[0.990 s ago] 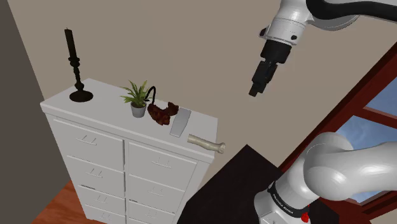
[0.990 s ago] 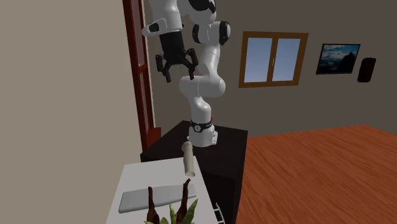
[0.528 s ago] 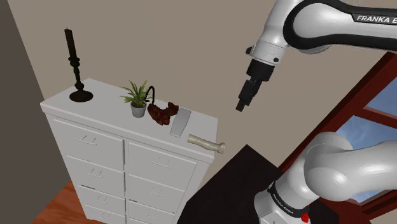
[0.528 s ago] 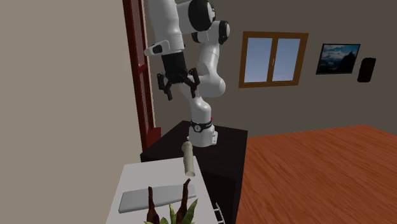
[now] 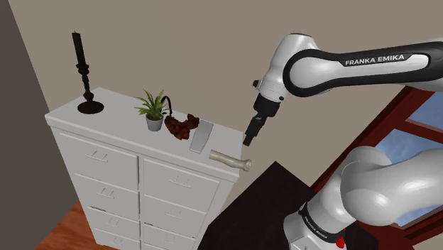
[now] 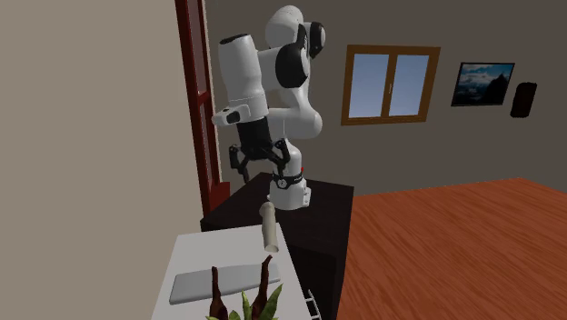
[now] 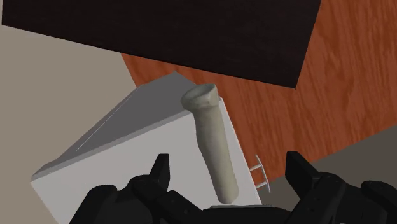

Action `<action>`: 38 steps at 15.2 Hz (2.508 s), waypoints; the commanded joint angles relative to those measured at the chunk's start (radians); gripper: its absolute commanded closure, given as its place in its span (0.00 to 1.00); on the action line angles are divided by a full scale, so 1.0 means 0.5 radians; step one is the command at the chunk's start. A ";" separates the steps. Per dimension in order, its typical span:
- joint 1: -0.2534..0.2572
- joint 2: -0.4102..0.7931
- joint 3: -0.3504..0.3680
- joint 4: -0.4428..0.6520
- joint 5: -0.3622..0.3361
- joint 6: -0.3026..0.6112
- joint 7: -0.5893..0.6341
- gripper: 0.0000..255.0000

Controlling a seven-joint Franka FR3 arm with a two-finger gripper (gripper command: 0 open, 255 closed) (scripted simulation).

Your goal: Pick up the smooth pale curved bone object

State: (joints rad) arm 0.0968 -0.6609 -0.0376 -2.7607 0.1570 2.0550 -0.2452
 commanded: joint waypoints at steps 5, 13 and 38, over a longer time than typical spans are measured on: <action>0.127 0.407 0.002 -0.145 0.118 0.613 -0.177 0.00; 0.190 0.670 -0.022 -0.207 0.217 0.941 -0.282 0.00; 0.121 0.325 0.010 -0.086 0.094 0.481 -0.153 1.00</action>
State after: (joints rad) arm 0.1591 -0.4881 -0.0333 -2.8106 0.2072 2.3130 -0.3254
